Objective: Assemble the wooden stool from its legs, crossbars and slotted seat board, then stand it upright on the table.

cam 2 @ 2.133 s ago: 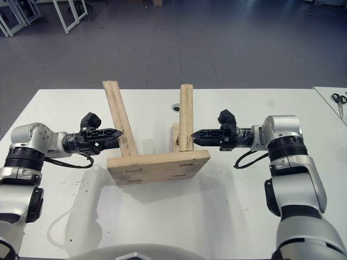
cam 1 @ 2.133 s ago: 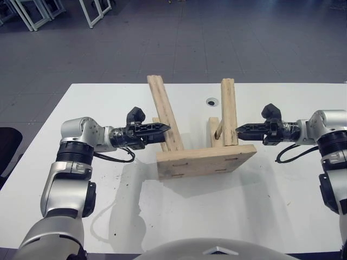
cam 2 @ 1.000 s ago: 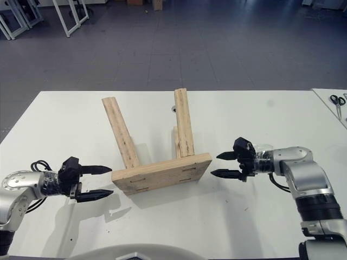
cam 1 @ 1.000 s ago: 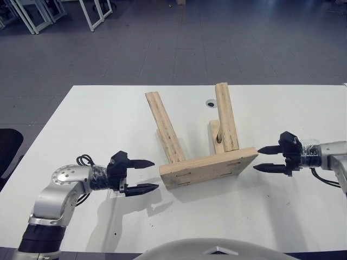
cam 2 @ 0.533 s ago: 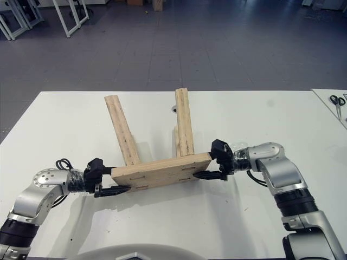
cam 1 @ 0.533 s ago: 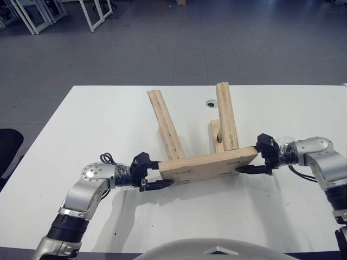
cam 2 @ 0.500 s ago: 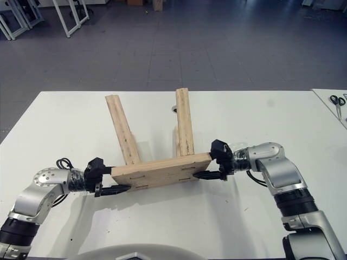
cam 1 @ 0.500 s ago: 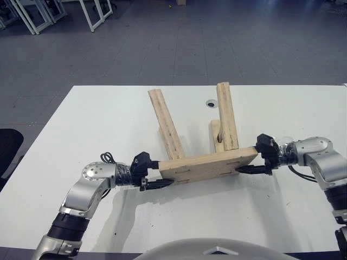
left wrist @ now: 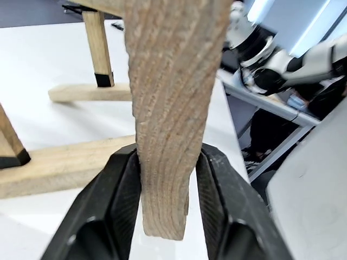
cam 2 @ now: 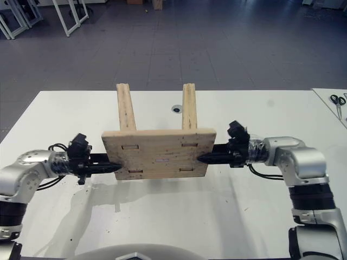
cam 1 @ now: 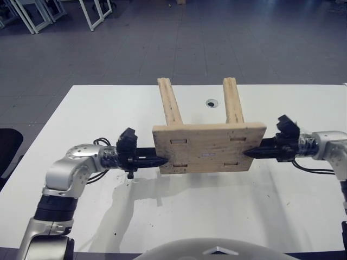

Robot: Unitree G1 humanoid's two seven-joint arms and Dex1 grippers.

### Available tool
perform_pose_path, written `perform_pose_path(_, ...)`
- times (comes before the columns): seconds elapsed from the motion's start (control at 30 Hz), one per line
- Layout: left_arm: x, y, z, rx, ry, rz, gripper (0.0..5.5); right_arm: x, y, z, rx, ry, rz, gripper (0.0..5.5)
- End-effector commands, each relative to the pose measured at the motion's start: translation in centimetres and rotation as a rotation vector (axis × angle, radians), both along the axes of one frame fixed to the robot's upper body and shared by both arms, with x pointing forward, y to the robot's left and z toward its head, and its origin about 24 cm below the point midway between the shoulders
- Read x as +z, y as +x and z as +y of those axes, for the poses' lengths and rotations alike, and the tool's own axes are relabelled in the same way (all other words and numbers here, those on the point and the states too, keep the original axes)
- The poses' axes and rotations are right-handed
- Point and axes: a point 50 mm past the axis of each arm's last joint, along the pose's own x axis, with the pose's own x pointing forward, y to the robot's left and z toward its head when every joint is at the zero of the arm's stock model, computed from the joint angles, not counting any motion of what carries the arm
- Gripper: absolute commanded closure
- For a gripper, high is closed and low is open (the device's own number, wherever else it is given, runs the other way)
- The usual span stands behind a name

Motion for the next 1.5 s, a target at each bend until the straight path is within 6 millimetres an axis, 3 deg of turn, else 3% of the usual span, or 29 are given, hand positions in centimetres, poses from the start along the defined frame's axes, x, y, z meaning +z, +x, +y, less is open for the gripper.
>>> perform_pose_path(0.03,2.2,-1.2,-1.3,-0.111,-0.052,0.0,4.16,1.0,-1.4,1.3,0.087,0.05,0.08,3.79)
perform_pose_path(0.13,2.6,-2.5,-1.3,-0.132,-0.055,0.033,4.19,1.6,-3.1,1.5,0.142,0.057,0.137,3.8)
perform_pose_path(0.33,4.7,-5.9,-0.2,-0.14,-0.122,0.157,4.2,4.8,-6.2,0.7,0.187,0.129,0.272,4.11)
perform_pose_path(0.43,5.8,-6.1,0.1,-0.117,-0.154,0.242,4.2,6.0,-6.6,0.2,0.191,0.12,0.347,4.18)
perform_pose_path(0.53,5.9,-5.1,-0.3,-0.089,-0.194,0.366,4.2,6.9,-5.0,-0.1,0.152,0.138,0.422,4.21)
perform_pose_path(0.63,3.9,-3.2,-0.8,-0.019,-0.293,0.617,4.2,4.7,-1.9,-0.2,0.014,0.087,0.598,4.21)
perform_pose_path(0.8,-0.2,4.2,-0.2,0.269,-0.367,1.009,4.2,1.8,4.9,-0.4,-0.332,0.1,0.892,2.98)
perform_pose_path(0.97,-0.9,8.2,-0.5,0.433,-0.303,1.244,4.2,1.1,7.6,-1.0,-0.611,0.11,0.905,1.91)
perform_pose_path(1.03,-1.0,8.8,-1.1,0.457,-0.257,1.313,4.2,0.1,8.5,-1.1,-0.732,0.076,0.882,1.5)
perform_pose_path(1.13,-1.5,9.4,-1.5,0.512,-0.248,1.369,4.2,-0.4,9.1,-0.4,-0.763,0.105,0.88,1.5)
perform_pose_path(1.27,-2.0,9.2,-1.3,0.541,-0.191,1.412,4.2,0.7,9.2,-0.1,-0.727,0.175,0.876,1.5)
perform_pose_path(1.4,-0.9,9.5,-0.6,0.551,-0.23,1.38,4.2,2.5,9.4,-1.2,-0.734,0.26,0.82,1.5)
perform_pose_path(1.5,-0.2,9.9,-0.3,0.562,-0.267,1.353,4.2,2.7,9.4,-2.1,-0.784,0.259,0.784,1.5)
